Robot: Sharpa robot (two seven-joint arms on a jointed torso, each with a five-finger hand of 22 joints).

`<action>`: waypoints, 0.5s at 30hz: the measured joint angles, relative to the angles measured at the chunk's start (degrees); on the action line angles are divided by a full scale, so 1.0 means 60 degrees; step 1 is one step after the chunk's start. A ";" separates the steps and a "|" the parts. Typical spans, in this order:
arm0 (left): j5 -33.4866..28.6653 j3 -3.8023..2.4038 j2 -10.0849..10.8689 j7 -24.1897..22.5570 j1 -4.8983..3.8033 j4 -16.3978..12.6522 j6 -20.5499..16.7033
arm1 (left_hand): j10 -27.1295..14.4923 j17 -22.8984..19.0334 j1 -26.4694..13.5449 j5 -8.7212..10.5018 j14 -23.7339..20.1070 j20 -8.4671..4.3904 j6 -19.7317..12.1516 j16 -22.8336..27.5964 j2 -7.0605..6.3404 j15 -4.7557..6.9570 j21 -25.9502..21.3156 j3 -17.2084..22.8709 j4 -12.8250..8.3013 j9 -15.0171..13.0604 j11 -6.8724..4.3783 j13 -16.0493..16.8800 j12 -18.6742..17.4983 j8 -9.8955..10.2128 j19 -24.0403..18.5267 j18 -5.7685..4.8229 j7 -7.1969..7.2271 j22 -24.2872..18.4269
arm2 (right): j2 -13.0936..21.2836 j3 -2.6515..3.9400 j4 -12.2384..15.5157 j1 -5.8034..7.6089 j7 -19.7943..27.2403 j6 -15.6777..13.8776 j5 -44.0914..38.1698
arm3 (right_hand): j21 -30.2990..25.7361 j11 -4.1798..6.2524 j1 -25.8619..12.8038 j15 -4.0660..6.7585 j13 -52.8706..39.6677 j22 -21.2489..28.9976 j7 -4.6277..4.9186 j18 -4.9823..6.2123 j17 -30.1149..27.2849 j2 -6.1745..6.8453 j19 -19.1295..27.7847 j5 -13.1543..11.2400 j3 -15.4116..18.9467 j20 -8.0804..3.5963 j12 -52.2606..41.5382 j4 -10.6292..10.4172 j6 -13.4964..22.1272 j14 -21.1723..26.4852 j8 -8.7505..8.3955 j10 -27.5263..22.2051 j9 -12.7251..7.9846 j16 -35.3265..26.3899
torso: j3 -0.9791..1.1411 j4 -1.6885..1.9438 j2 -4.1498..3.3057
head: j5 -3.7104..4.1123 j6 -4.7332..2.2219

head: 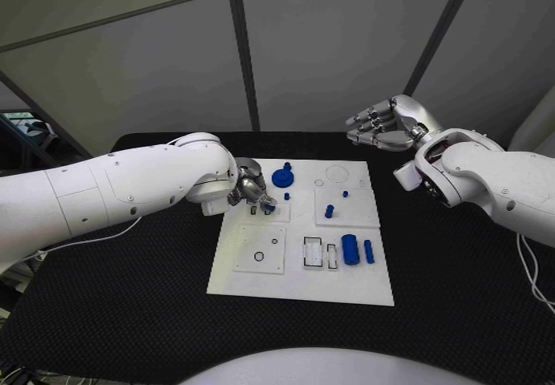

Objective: Assemble the parts on the task board

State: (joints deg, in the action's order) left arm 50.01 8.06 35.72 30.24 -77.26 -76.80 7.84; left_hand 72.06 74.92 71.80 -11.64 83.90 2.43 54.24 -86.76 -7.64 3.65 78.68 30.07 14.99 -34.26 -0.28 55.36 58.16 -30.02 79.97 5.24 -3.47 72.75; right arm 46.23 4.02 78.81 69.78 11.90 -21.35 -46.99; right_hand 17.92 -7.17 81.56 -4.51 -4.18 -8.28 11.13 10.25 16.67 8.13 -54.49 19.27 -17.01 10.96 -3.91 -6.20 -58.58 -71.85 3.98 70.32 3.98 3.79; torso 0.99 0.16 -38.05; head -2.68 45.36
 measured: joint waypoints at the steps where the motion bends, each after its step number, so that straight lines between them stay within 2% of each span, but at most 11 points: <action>1: -0.0031 0.0000 0.0052 -0.0005 0.0006 -0.0065 -0.0103 | 0.0015 0.0000 -0.0131 -0.0026 0.0001 -0.0012 -0.0003 0.0000 -0.0024 -0.0001 0.0009 0.0258 -0.0175 -0.0042 0.0015 0.0026 0.0032 -0.0042 0.0012 -0.0003 0.0002 0.0021 | 0.0001 0.0000 -0.0003 0.0000 -0.0001 0.0003 0.0000 | 0.0000 0.0000 0.0000 0.0000 0.0000 0.0000 0.0000 0.0000 0.0000 0.0000 0.0000 0.0000 0.0000 0.0000 0.0000 0.0000 0.0000 0.0000 0.0000 0.0000 0.0000 0.0000 | 0.0000 0.0001 0.0000 | -0.0005 0.0000; 6: -0.0161 0.0005 0.0305 -0.0033 0.0044 -0.0397 -0.0659 | 0.0113 0.0000 -0.0633 -0.0200 0.0044 -0.0012 -0.0033 0.0000 -0.0123 0.0028 0.0074 0.0682 -0.0445 -0.0255 -0.0023 0.0106 0.0135 -0.0249 0.0012 -0.0010 0.0034 0.0118 | 0.0008 0.0000 -0.0023 0.0000 -0.0009 0.0017 -0.0001 | 0.0000 0.0000 -0.0027 0.0000 0.0009 0.0008 0.0000 -0.0001 0.0000 0.0027 0.0000 0.0000 0.0000 0.0000 0.0000 0.0000 0.0000 0.0000 0.0000 0.0000 0.0000 0.0000 | 0.0002 0.0005 0.0001 | -0.0040 -0.0001; 15: -0.0170 0.0011 0.0460 -0.0058 0.0111 -0.0715 -0.1253 | 0.0128 0.0000 -0.0927 -0.0351 0.0011 -0.0046 -0.0066 -0.0038 -0.0147 0.0060 0.0074 0.0911 -0.0674 -0.0395 -0.0037 0.0071 0.0136 -0.0417 0.0047 -0.0012 0.0067 0.0188 | 0.0011 0.0000 -0.0053 0.0000 -0.0015 0.0033 -0.0002 | 0.0000 0.0000 -0.0038 0.0000 0.0008 0.0008 0.0000 0.0000 0.0001 0.0038 0.0000 0.0000 0.0000 0.0000 0.0000 0.0000 0.0000 0.0000 0.0000 0.0000 0.0000 0.0000 | 0.0007 0.0004 0.0003 | -0.0119 0.0029</action>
State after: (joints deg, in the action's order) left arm 48.99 8.13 38.48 29.89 -76.59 -81.09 0.32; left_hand 72.83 74.92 66.24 -13.74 83.96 2.15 53.84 -86.99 -8.52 4.01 79.12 35.54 10.94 -36.63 -0.50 55.79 58.97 -32.52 80.25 5.17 -3.07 73.88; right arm 46.29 4.02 78.50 69.78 11.81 -21.15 -47.00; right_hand 17.92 -7.17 81.33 -4.51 -4.13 -8.23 11.13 10.25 16.68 8.36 -54.49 19.27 -17.01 10.96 -3.91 -6.20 -58.59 -71.85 3.98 70.32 3.98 3.79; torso 1.03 0.19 -38.03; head -3.39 45.54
